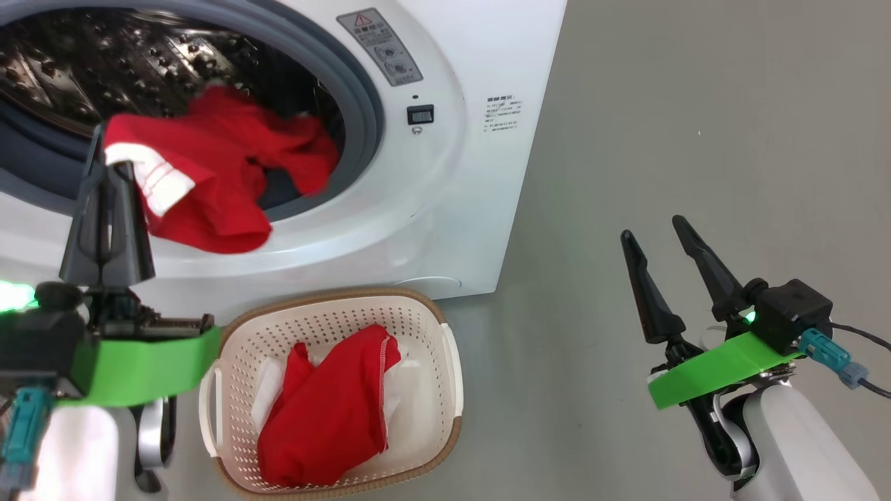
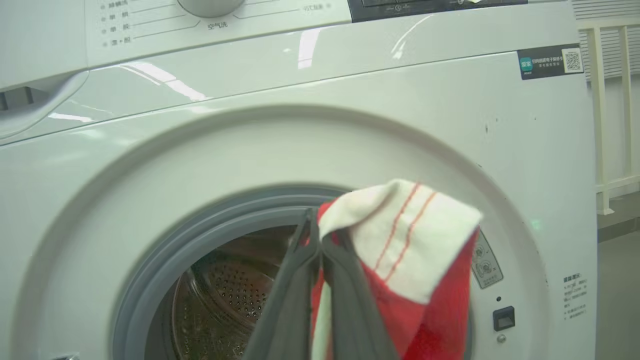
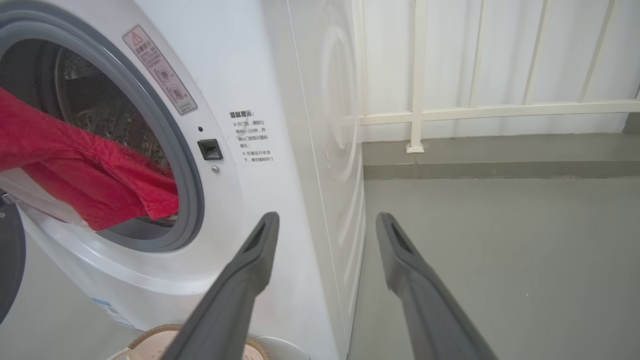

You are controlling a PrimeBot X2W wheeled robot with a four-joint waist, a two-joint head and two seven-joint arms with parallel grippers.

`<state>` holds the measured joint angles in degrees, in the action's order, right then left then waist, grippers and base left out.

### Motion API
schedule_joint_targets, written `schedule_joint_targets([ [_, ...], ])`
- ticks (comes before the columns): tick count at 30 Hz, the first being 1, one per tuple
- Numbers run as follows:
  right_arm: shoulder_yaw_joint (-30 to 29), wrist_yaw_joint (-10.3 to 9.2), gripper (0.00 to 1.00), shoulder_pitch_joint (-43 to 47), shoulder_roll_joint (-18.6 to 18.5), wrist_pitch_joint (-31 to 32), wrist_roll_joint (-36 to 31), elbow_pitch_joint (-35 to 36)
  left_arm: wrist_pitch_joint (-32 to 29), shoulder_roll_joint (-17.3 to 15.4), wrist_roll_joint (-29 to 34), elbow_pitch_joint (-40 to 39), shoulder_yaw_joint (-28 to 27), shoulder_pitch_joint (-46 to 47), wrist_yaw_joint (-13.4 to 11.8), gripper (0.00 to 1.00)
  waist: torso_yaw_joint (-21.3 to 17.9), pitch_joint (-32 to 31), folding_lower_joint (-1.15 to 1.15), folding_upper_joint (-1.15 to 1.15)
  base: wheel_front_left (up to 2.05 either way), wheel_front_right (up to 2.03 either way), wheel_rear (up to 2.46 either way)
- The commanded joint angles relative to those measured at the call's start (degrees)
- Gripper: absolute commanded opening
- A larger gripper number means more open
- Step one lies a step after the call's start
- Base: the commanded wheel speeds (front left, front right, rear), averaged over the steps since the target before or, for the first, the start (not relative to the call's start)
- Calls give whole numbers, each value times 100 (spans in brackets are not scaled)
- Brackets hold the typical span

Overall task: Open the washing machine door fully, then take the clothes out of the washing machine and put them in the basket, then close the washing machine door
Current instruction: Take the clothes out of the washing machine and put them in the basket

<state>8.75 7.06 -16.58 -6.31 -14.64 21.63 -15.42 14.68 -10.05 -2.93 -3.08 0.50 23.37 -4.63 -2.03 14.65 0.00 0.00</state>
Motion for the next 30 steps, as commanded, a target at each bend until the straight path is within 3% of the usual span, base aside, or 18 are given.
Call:
schedule_joint_targets([
  [1,156,43,100,61,3,-36,47,114,-33,-164,68,-261,-148,-51,-54,0,7,-19,0,0,0,0,0],
  [6,208,43,100,45,-26,-36,63,116,-90,-78,-36,-454,-102,-283,-67,0,-11,15,0,0,0,0,0],
  [11,263,43,100,-8,-83,-36,83,123,-71,191,-394,7,-87,-627,-47,0,-117,134,0,0,0,0,0],
  [18,182,43,100,-29,-160,-36,83,172,-8,475,-812,1347,13,-630,60,0,-230,460,0,0,0,0,0],
  [30,139,43,100,-317,-190,-36,80,359,30,675,-1224,3737,11,476,348,0,-186,1273,0,0,0,0,0],
])
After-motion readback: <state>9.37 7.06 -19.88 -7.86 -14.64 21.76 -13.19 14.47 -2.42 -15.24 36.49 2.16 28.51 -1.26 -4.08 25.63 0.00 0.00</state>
